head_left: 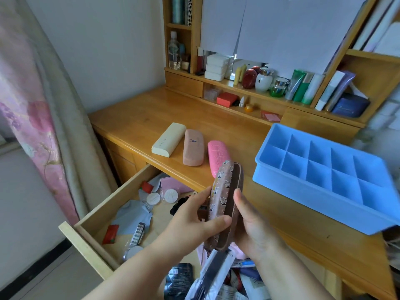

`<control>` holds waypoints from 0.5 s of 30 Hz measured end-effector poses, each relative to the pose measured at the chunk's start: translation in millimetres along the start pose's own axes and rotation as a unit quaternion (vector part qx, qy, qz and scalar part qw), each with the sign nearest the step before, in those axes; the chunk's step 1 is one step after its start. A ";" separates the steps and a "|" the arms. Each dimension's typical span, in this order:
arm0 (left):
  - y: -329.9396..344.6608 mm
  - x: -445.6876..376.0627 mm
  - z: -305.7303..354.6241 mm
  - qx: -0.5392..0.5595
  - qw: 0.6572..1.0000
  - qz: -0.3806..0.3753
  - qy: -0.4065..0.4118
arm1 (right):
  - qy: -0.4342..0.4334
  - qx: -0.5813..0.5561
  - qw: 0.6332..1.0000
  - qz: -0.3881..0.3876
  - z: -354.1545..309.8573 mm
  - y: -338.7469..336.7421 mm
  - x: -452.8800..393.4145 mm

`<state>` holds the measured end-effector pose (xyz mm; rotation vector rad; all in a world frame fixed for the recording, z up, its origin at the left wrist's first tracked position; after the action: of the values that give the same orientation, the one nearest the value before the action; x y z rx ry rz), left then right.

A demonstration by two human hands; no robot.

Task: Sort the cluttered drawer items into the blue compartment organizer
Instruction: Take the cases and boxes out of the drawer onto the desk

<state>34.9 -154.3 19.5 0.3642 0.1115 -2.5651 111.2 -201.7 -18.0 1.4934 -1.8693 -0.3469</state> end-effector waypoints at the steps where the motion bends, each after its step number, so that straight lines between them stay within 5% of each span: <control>1: 0.9 0.9 -5.0 0.055 0.998 -0.002 -0.013 | 0.002 -0.007 1.000 -0.001 0.0 -3.6 0.4; 6: 3.0 4.0 -15.6 0.213 0.975 -0.038 -0.051 | 0.027 -0.075 0.996 -0.029 2.3 -10.9 3.5; 15: -3.9 -1.1 -21.6 0.125 0.992 0.009 -0.026 | 0.040 -0.088 0.995 -0.006 8.3 -13.4 -14.1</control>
<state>38.8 -147.1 -1.0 0.3895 -0.2347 -2.5723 116.7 -194.3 -37.0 1.3794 -1.7218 -0.4394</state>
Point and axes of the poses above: each hand's wrist, its own x-axis away from the middle knuckle, its own y-axis out of the palm, z = x × y, the point moved 9 cm from there along -x, towards the middle knuckle, and after that the axes turned 15 degrees about y, right-handed, at the moved point
